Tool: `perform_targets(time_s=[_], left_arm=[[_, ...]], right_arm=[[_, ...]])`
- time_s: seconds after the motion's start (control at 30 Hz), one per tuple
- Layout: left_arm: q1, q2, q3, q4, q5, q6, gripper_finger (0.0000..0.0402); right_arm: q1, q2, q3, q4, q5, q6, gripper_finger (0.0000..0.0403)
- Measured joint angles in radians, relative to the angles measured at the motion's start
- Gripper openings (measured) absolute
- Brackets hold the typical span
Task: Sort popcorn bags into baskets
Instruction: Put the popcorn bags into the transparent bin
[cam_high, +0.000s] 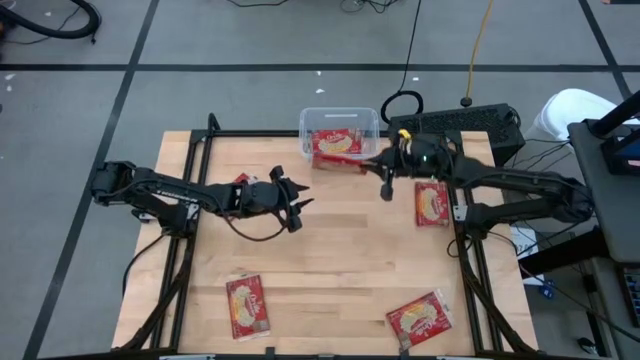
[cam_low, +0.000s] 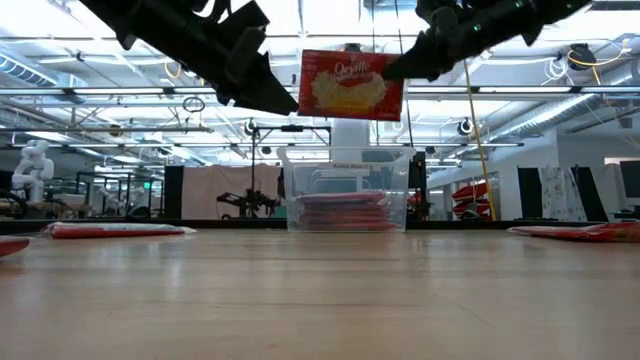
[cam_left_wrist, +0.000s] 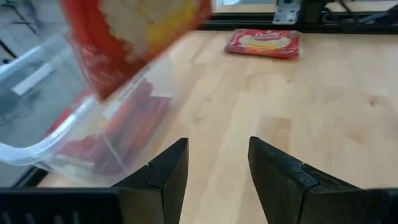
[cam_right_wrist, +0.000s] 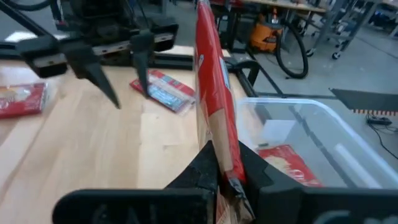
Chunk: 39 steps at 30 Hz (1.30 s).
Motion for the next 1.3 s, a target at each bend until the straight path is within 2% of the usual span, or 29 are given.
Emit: perform_targets(time_s=[0.13, 0.23, 0.57, 0.7, 1.0, 1.3], left_arm=[[-0.029, 0.000, 0.000, 0.012, 0.056, -0.010, 0.0173], [-0.060, 0.000, -0.001, 0.032, 0.059, -0.010, 0.0173], [-0.126, 0.001, -0.001, 0.026, 0.052, -0.022, 0.0173], [-0.133, 0.001, -0.001, 0.023, 0.047, -0.022, 0.0173], [-0.131, 0.001, -0.069, 0.103, 0.046, -0.038, 0.0172], [-0.130, 0.001, -0.135, 0.225, 0.046, -0.051, 0.0172]], right_arm=[[-0.091, 0.037, 0.116, -0.094, -0.100, -0.052, 0.0010], [-0.156, 0.091, 0.212, -0.142, -0.171, -0.089, 0.0010], [-0.335, 0.370, 0.567, -0.373, -0.419, -0.203, 0.0010], [-0.385, 0.458, 0.679, -0.438, -0.463, -0.231, 0.0010], [-0.480, 0.552, 0.716, -0.461, -0.539, -0.204, 0.0010], [-0.489, 0.653, 0.716, -0.509, -0.551, -0.203, 0.0010]])
